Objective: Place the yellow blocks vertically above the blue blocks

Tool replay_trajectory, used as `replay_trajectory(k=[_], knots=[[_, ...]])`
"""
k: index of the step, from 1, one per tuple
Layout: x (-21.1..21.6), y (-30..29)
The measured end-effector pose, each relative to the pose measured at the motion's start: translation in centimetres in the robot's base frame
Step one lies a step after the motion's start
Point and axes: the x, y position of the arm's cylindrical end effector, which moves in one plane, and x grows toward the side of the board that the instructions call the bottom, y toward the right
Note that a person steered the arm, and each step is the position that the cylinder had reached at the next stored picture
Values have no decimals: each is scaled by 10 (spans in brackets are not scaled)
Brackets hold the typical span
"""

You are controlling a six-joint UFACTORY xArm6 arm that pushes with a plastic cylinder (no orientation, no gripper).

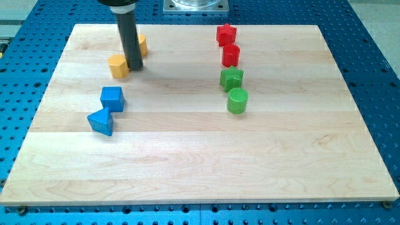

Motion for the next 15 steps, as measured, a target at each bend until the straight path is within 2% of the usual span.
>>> replay_trajectory(k=[1,2,3,4,5,6,7,8,9,11,12,13,15], knots=[[-20,-7],[-20,-56],[17,-38],[9,-32],[1,28],[-27,43],[-75,39],[-89,16],[-52,4],[-56,10],[6,39],[32,51],[47,28]])
